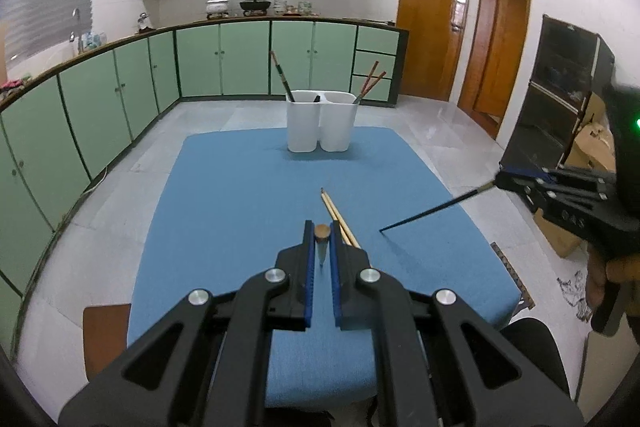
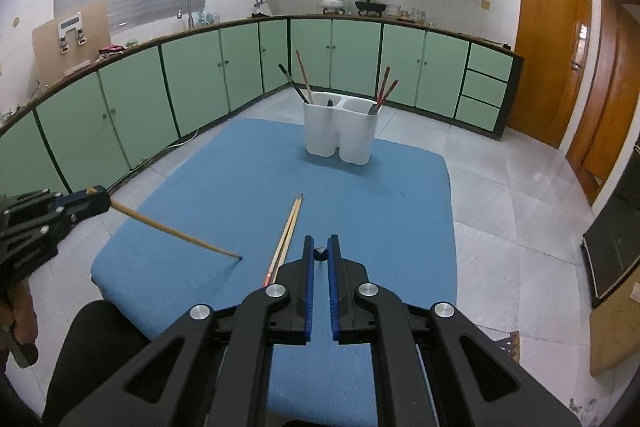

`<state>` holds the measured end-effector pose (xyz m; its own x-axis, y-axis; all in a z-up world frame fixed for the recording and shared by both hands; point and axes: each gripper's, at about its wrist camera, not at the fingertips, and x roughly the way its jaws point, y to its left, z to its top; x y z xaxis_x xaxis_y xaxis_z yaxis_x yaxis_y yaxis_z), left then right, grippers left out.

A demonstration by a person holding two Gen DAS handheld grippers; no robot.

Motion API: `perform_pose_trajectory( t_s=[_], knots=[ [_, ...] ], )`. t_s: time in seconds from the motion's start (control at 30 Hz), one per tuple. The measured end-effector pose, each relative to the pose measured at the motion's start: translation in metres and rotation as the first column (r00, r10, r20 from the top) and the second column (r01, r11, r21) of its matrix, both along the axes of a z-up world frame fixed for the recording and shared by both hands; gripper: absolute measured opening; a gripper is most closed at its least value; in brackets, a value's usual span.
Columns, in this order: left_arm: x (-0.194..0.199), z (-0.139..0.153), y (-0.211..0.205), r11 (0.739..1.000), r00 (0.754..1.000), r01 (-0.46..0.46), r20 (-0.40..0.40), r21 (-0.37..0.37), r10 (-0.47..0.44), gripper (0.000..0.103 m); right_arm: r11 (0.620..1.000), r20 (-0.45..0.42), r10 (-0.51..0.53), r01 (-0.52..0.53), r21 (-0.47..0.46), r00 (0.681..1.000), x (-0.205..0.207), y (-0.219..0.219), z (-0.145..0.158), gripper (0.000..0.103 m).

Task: Organize utensils
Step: 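Lift and carry both chopsticks to the white holder and lower them in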

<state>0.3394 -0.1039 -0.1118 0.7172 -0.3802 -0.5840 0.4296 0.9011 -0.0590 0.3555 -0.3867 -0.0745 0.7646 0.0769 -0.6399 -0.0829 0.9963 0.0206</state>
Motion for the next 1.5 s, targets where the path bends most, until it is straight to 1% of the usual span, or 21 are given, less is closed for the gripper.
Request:
perform_pose_trajectory(
  t_s=[0.2, 0.37, 0.53, 0.63, 0.73, 0.83, 0.9, 1.03, 1.17, 1.23, 1.37, 1.4, 1.5],
  knots=[
    [0.017, 0.006, -0.009, 0.999, 0.999, 0.035, 0.004, 0.026, -0.035, 0.006, 1.000, -0.037, 0.017, -0.017, 0.005, 0.999, 0.031, -0.005, 0.009, 0.006],
    [0.032, 0.011, -0.018, 0.997, 0.998, 0.060, 0.004, 0.053, -0.060, 0.006, 0.999, -0.068, 0.046, -0.048, -0.024, 0.997, 0.057, -0.001, 0.015, 0.006],
    [0.060, 0.019, -0.024, 0.995, 0.997, 0.080, -0.026, 0.058, -0.079, 0.006, 0.997, -0.113, 0.071, -0.075, -0.031, 0.991, 0.088, -0.001, 0.030, 0.006],
    [0.079, 0.023, -0.025, 0.995, 0.995, 0.085, -0.057, 0.052, -0.082, 0.006, 0.996, -0.148, 0.076, -0.081, -0.031, 0.986, 0.109, -0.003, 0.036, 0.007],
    [0.095, 0.025, -0.024, 0.995, 0.993, 0.092, -0.084, 0.048, -0.088, 0.006, 0.997, -0.185, 0.077, -0.081, -0.012, 0.980, 0.126, -0.007, 0.041, 0.007],
    [0.107, 0.028, -0.025, 0.994, 0.989, 0.101, -0.109, 0.046, -0.095, 0.006, 0.997, -0.204, 0.071, -0.071, 0.007, 0.976, 0.138, -0.013, 0.048, 0.007],
    [0.114, 0.033, -0.026, 0.993, 0.989, 0.105, -0.110, 0.050, -0.099, 0.006, 0.998, -0.207, 0.064, -0.064, 0.004, 0.976, 0.142, -0.016, 0.054, 0.006],
    [0.124, 0.051, -0.028, 0.992, 0.990, 0.113, -0.091, 0.053, -0.108, 0.006, 0.998, -0.210, 0.060, -0.059, 0.011, 0.976, 0.144, -0.023, 0.067, 0.006],
    [0.137, 0.079, -0.031, 0.993, 0.991, 0.117, -0.067, 0.035, -0.114, 0.006, 0.999, -0.203, 0.050, -0.052, -0.006, 0.978, 0.146, -0.027, 0.086, 0.006],
    [0.148, 0.095, -0.035, 0.993, 0.992, 0.114, -0.055, 0.021, -0.113, 0.006, 0.999, -0.192, 0.041, -0.045, -0.017, 0.981, 0.148, -0.028, 0.101, 0.006],
    [0.171, 0.129, -0.045, 0.994, 0.994, 0.112, -0.014, -0.018, -0.112, 0.006, 0.999, -0.160, 0.034, -0.035, -0.004, 0.987, 0.157, -0.031, 0.134, 0.006],
    [0.175, 0.134, -0.047, 0.994, 0.994, 0.110, -0.004, -0.023, -0.110, 0.006, 1.000, -0.147, 0.031, -0.031, 0.002, 0.989, 0.161, -0.031, 0.145, 0.006],
    [0.188, 0.152, -0.060, 0.994, 0.994, 0.103, 0.026, -0.024, -0.102, 0.006, 1.000, -0.126, 0.024, -0.024, 0.006, 0.992, 0.172, -0.030, 0.163, 0.006]
  ],
)
